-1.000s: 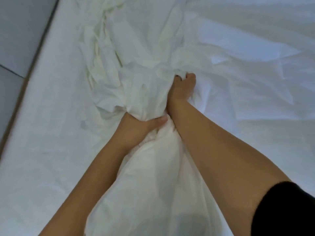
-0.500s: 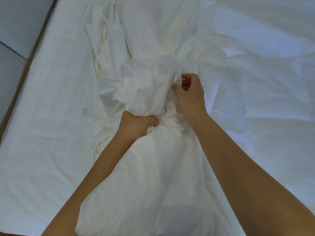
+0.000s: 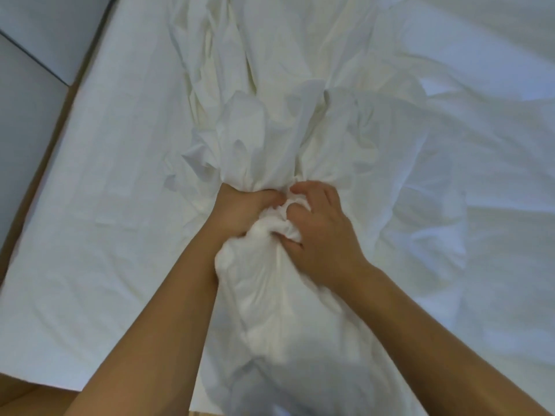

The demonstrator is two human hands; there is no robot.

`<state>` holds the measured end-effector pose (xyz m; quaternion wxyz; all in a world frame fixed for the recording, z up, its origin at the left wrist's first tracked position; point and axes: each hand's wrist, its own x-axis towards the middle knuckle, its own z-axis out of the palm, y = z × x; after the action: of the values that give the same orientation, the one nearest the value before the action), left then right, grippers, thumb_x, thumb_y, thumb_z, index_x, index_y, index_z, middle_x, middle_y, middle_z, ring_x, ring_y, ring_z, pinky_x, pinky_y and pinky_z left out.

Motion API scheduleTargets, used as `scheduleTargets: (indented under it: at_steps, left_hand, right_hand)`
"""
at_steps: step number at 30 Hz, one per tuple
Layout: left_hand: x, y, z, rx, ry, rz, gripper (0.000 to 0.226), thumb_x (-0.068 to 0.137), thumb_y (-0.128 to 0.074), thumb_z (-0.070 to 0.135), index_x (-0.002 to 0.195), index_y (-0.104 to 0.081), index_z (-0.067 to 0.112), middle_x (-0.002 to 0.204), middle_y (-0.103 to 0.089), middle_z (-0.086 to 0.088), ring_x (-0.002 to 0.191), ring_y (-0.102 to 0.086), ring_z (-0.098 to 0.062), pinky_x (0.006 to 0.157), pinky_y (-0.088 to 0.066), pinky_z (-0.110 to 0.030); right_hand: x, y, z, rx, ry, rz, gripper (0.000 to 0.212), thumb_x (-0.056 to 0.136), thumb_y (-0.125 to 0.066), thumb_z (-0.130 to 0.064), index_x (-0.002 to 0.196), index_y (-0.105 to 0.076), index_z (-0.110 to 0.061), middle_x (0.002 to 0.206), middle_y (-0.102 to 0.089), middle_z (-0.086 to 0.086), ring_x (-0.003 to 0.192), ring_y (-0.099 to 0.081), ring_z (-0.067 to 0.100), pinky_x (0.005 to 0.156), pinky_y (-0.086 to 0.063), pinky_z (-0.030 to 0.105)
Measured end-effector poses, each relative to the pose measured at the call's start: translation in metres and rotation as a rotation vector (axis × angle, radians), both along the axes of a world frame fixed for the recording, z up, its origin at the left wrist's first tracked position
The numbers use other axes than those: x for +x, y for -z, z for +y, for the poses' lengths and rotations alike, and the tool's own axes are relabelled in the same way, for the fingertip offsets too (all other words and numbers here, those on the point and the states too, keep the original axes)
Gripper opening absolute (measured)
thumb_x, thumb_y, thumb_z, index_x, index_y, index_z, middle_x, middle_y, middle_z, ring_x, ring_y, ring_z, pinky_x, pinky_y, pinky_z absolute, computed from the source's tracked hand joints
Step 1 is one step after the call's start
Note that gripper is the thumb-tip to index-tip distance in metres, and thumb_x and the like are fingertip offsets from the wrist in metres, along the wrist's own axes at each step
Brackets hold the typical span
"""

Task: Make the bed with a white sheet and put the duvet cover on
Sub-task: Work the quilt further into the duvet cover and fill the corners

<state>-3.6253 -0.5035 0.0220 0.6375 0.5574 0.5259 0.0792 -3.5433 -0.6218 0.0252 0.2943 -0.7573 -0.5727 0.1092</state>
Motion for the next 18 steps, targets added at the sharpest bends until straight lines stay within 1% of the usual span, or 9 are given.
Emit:
scheduleTargets:
  at_steps: [2, 4, 9, 11, 12, 14, 15, 16, 18]
  left_hand:
    - [-0.012, -0.006, 0.008, 0.067, 0.027, -0.01, 0.037, 0.074, -0.075, 0.009, 0.103, -0.058, -0.007, 0.092, -0.063, -0.016, 0.09, -0.062, -0.025, 0.067, -0.043, -0.003]
    - [-0.028, -0.013, 0.02, 0.053, 0.027, -0.088, 0.066, 0.045, -0.08, 0.024, 0.107, -0.063, 0.008, 0.094, -0.07, 0.001, 0.086, -0.067, -0.014, 0.067, -0.052, -0.016]
    - [-0.053, -0.029, 0.031, 0.021, 0.076, -0.157, 0.055, 0.038, -0.074, 0.028, 0.092, -0.069, 0.022, 0.084, -0.074, 0.007, 0.078, -0.07, -0.009, 0.056, -0.052, -0.017]
    - [-0.055, -0.031, 0.031, 0.032, 0.056, -0.206, 0.051, 0.045, -0.075, 0.027, 0.096, -0.068, 0.022, 0.086, -0.074, 0.009, 0.081, -0.07, -0.007, 0.058, -0.052, -0.016]
    - [-0.056, -0.03, 0.031, 0.035, 0.048, -0.217, 0.048, 0.05, -0.075, 0.027, 0.098, -0.066, 0.023, 0.086, -0.074, 0.011, 0.08, -0.07, -0.005, 0.058, -0.051, -0.015]
    - [-0.058, -0.028, 0.029, 0.03, 0.021, -0.212, 0.045, 0.056, -0.072, 0.031, 0.1, -0.064, 0.024, 0.085, -0.073, 0.015, 0.08, -0.069, -0.001, 0.058, -0.05, -0.012]
    - [-0.059, -0.026, 0.028, 0.022, 0.003, -0.212, 0.048, 0.055, -0.072, 0.034, 0.102, -0.063, 0.024, 0.087, -0.073, 0.015, 0.081, -0.069, -0.001, 0.059, -0.05, -0.012]
    - [-0.059, -0.024, 0.028, 0.018, -0.011, -0.208, 0.051, 0.055, -0.072, 0.036, 0.103, -0.063, 0.024, 0.089, -0.073, 0.015, 0.083, -0.068, -0.001, 0.06, -0.05, -0.012]
    - [-0.059, -0.02, 0.028, 0.025, -0.013, -0.199, 0.049, 0.058, -0.073, 0.033, 0.105, -0.063, 0.023, 0.09, -0.073, 0.015, 0.085, -0.068, -0.001, 0.062, -0.05, -0.012]
  right_hand:
    - [0.014, -0.006, 0.003, 0.053, 0.013, -0.05, 0.024, 0.061, -0.082, -0.004, 0.068, -0.06, 0.002, 0.099, -0.064, 0.022, 0.096, -0.055, 0.032, 0.058, -0.049, 0.031]
    - [0.034, -0.01, 0.004, 0.079, 0.089, -0.108, 0.02, 0.064, -0.077, -0.002, 0.067, -0.057, 0.002, 0.099, -0.063, 0.022, 0.097, -0.047, 0.028, 0.057, -0.046, 0.032]
    - [0.017, -0.011, 0.039, 0.08, 0.271, -0.317, 0.017, 0.07, -0.069, 0.006, 0.086, -0.067, 0.004, 0.112, -0.06, 0.03, 0.107, -0.055, 0.048, 0.087, -0.045, 0.055]
    - [-0.01, -0.012, 0.048, 0.189, 0.23, -0.128, 0.02, 0.073, -0.064, 0.007, 0.092, -0.068, 0.002, 0.104, -0.063, 0.026, 0.103, -0.056, 0.036, 0.087, -0.046, 0.048]
    - [-0.016, -0.014, 0.048, 0.235, 0.224, 0.074, 0.017, 0.075, -0.061, 0.005, 0.09, -0.067, 0.0, 0.096, -0.063, 0.018, 0.098, -0.053, 0.026, 0.084, -0.046, 0.043]
    - [-0.018, -0.018, 0.039, 0.258, 0.2, 0.475, 0.013, 0.078, -0.053, -0.011, 0.085, -0.063, -0.007, 0.086, -0.059, -0.003, 0.087, -0.048, 0.013, 0.081, -0.042, 0.036]
    - [-0.018, -0.021, 0.032, 0.236, 0.16, 0.546, 0.022, 0.08, -0.05, -0.024, 0.087, -0.063, -0.007, 0.086, -0.057, -0.007, 0.086, -0.049, 0.011, 0.084, -0.041, 0.036]
    - [-0.019, -0.023, 0.026, 0.18, 0.09, 0.523, 0.036, 0.079, -0.049, -0.036, 0.092, -0.064, -0.007, 0.09, -0.058, -0.006, 0.09, -0.05, 0.011, 0.09, -0.039, 0.04]
    - [-0.024, -0.021, 0.017, 0.025, -0.041, 0.24, 0.061, 0.074, -0.053, -0.058, 0.108, -0.063, -0.009, 0.105, -0.059, 0.0, 0.103, -0.05, 0.015, 0.106, -0.028, 0.05]
